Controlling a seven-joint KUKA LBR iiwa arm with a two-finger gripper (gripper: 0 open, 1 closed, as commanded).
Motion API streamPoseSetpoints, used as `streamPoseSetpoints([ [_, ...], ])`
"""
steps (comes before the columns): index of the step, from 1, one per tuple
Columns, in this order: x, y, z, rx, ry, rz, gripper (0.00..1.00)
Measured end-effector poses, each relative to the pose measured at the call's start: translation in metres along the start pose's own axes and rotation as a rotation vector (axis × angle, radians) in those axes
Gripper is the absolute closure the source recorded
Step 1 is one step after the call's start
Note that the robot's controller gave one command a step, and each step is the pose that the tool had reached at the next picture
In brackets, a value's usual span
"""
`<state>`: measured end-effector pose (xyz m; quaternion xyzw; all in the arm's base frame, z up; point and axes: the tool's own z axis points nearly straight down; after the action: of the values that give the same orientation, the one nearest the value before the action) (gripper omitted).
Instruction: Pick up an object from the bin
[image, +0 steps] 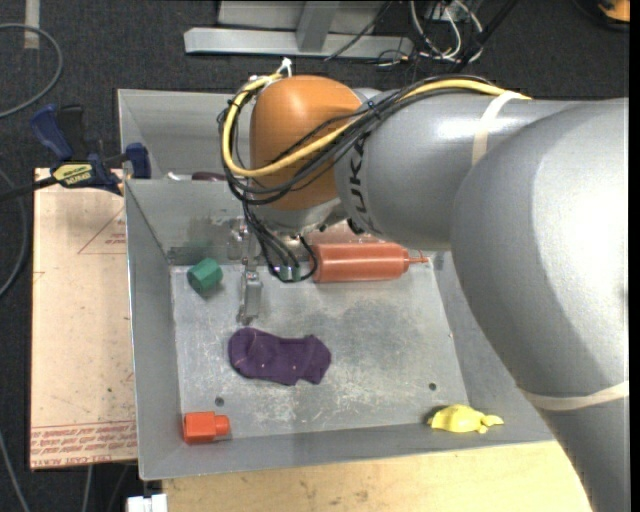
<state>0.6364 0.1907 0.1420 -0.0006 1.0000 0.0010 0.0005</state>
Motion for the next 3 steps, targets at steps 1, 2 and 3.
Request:
streamPoseSetpoints([
  [1,0.034,-0.03,0.044,-0.002,-0.003,-0.025,0.0],
  [2,0.082,-0.049,0.068,-0.002,0.0,-0.066,1.0],
  [3,0.082,-0.049,0.068,-0.002,0.0,-0.066,1.0],
])
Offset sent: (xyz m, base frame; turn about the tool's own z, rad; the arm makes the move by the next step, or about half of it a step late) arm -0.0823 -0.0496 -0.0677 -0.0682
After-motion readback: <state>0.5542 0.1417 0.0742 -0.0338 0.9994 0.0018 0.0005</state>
